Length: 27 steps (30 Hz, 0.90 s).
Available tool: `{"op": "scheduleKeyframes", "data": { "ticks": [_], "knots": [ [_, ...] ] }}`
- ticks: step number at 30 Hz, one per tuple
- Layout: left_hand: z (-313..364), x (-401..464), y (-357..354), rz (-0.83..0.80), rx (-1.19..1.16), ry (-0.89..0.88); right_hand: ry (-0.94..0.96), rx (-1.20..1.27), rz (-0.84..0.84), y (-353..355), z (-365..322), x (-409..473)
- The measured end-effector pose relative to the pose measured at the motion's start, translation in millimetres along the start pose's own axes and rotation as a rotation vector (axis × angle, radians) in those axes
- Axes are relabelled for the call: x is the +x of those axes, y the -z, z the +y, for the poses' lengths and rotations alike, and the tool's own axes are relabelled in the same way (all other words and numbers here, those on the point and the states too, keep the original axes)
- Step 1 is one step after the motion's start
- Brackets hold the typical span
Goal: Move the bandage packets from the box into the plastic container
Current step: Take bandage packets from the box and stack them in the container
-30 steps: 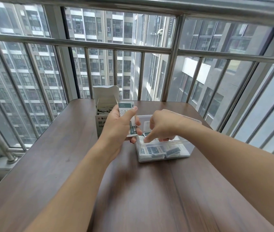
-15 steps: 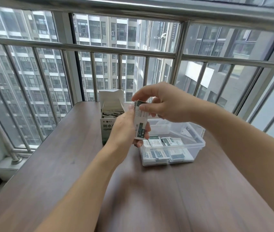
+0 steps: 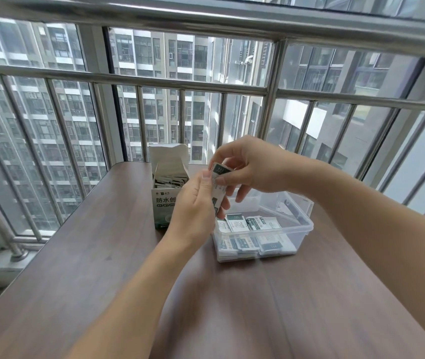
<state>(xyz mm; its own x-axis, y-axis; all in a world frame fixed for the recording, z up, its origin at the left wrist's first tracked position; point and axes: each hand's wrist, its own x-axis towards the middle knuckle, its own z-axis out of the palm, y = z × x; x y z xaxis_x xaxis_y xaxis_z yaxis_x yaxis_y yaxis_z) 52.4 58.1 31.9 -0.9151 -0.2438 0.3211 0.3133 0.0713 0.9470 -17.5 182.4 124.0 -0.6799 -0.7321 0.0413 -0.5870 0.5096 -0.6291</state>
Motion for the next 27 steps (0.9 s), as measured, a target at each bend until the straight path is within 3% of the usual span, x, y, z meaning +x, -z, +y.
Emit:
{"op": "scheduleKeyframes", "data": {
  "ticks": [8, 12, 14, 19, 27],
  "knots": [
    [-1.5, -1.8, -3.1, -0.012, 0.030, -0.027, 0.008, 0.035, -0.056, 1.2, 7.4, -3.4],
    [-14.6, 4.7, 7.6, 0.063, 0.417, -0.230, -0.093, -0.021, 0.002, 40.9, 21.6, -9.2],
    [-17.4, 4.7, 11.1, 0.092, 0.676, -0.354, -0.166, -0.163, -0.059, 62.8, 35.4, -9.4],
    [-27.2, 1.2, 10.0, -0.080, 0.938, -0.521, -0.255, -0.584, -0.354, 65.9, 72.0, -0.1],
    [-31.3, -0.2, 7.0, -0.266, 1.126, -0.545, -0.170, -0.757, -0.469, 41.4, 84.6, 8.5]
  ]
}}
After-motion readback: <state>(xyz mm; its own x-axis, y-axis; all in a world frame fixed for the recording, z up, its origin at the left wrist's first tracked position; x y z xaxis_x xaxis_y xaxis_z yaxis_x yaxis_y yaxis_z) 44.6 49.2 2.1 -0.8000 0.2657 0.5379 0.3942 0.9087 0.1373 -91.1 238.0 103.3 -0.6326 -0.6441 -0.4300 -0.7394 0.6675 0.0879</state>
